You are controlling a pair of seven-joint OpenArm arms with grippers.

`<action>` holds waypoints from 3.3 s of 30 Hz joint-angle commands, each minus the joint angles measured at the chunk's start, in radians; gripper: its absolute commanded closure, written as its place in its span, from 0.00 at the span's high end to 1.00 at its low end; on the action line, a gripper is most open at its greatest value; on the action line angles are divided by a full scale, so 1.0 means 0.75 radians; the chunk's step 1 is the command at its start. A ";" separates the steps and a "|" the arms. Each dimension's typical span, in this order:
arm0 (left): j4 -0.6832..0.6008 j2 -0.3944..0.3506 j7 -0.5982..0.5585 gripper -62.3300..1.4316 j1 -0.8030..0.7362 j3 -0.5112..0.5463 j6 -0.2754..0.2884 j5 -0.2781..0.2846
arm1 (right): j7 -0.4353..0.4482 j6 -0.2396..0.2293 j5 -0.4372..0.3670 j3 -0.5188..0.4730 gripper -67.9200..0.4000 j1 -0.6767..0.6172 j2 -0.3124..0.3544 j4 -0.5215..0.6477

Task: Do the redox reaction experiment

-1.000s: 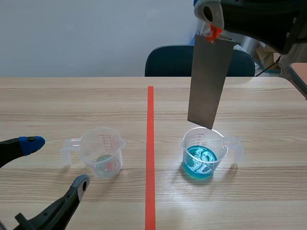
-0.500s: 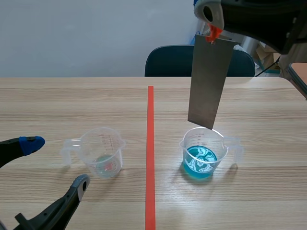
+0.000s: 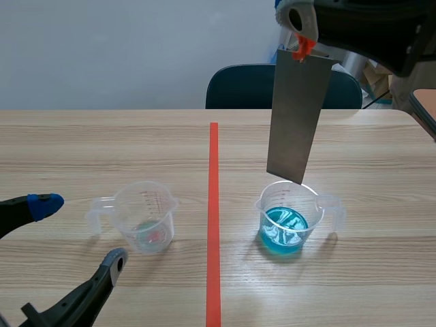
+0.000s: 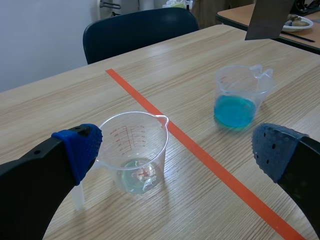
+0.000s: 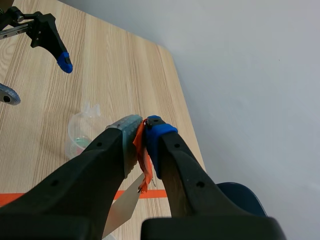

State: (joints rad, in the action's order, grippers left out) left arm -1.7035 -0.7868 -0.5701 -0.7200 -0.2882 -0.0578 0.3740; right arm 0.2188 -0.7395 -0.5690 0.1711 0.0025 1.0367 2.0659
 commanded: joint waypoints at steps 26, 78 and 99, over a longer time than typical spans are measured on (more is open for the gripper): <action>-0.016 0.007 -0.017 1.00 0.004 -0.004 0.001 -0.001 | 0.010 -0.008 -0.014 -0.014 0.01 0.015 0.006 0.017; -0.016 0.007 -0.013 1.00 0.008 -0.004 0.001 -0.001 | 0.011 -0.008 -0.015 -0.014 0.01 0.015 0.006 0.017; 0.099 0.058 0.213 0.11 0.463 -0.283 0.002 0.015 | 0.011 -0.008 -0.015 -0.014 0.01 0.015 0.006 0.017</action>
State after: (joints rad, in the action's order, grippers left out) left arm -1.6302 -0.7639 -0.4061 -0.3920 -0.4938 -0.0582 0.3851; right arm 0.2188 -0.7395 -0.5686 0.1711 0.0025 1.0367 2.0659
